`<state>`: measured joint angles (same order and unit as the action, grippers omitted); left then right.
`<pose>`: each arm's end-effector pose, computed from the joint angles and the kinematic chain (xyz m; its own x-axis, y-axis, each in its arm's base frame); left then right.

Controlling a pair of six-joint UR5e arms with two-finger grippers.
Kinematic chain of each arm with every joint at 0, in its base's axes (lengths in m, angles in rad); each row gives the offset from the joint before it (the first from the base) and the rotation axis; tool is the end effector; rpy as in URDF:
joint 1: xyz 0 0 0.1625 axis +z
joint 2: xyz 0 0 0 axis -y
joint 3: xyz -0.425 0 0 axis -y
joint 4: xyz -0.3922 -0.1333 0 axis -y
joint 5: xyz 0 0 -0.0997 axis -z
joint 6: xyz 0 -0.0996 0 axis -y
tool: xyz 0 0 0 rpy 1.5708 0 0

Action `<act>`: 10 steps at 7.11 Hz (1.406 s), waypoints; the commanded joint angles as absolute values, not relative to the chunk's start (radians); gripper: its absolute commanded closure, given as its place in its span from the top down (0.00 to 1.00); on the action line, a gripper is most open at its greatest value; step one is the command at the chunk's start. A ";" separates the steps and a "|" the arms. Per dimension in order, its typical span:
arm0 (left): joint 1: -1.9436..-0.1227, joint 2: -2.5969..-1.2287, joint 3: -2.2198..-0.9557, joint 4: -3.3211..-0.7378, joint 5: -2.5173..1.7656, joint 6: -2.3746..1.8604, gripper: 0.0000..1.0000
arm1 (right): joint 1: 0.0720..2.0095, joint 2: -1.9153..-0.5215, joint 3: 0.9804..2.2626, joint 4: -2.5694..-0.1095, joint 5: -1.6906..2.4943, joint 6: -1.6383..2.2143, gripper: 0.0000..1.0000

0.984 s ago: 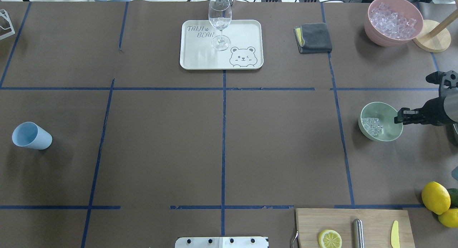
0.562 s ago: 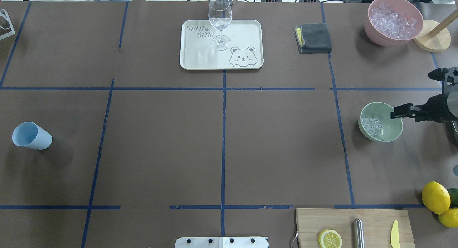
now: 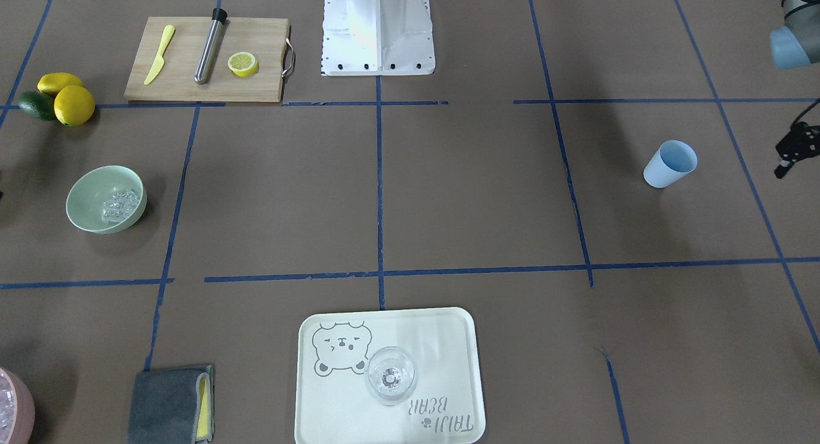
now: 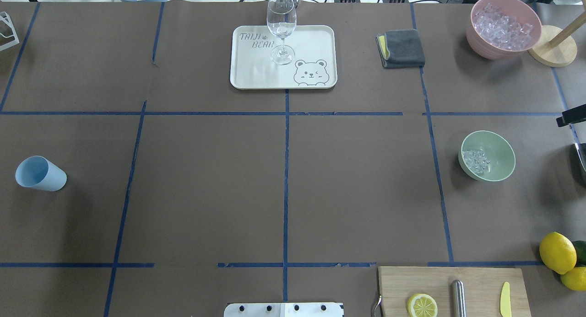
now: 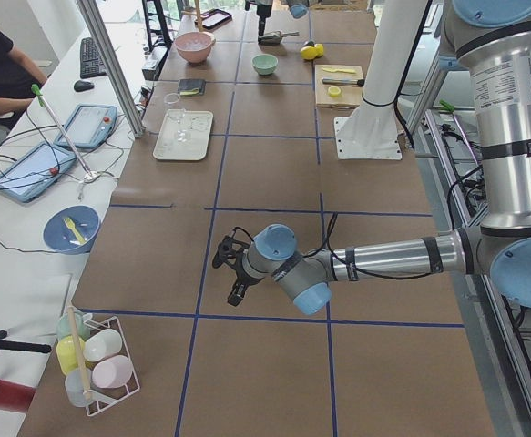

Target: Pour ice into bowl

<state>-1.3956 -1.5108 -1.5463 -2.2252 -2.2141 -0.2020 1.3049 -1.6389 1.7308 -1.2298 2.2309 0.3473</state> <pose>0.0134 -0.4975 0.6331 0.7460 0.2825 -0.6030 0.0030 0.9041 0.4273 -0.0578 -0.4871 0.5801 0.7343 -0.1305 0.6662 -0.0121 0.9787 0.2050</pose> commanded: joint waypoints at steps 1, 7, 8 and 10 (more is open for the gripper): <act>-1.556 -1.688 -1.540 -1.777 -2.220 0.073 1.00 | 1.466 -1.588 1.695 -1.460 2.310 0.009 1.00; -1.591 -1.503 -1.655 -1.750 -2.323 0.087 1.00 | 1.523 -1.553 1.625 -1.539 2.367 -0.167 1.00; -1.589 -1.514 -1.642 -1.749 -2.301 0.090 1.00 | 1.525 -1.562 1.629 -1.526 2.367 -0.167 1.00; -1.589 -1.503 -1.643 -1.746 -2.302 0.091 1.00 | 1.522 -1.555 1.609 -1.532 2.355 -0.146 1.00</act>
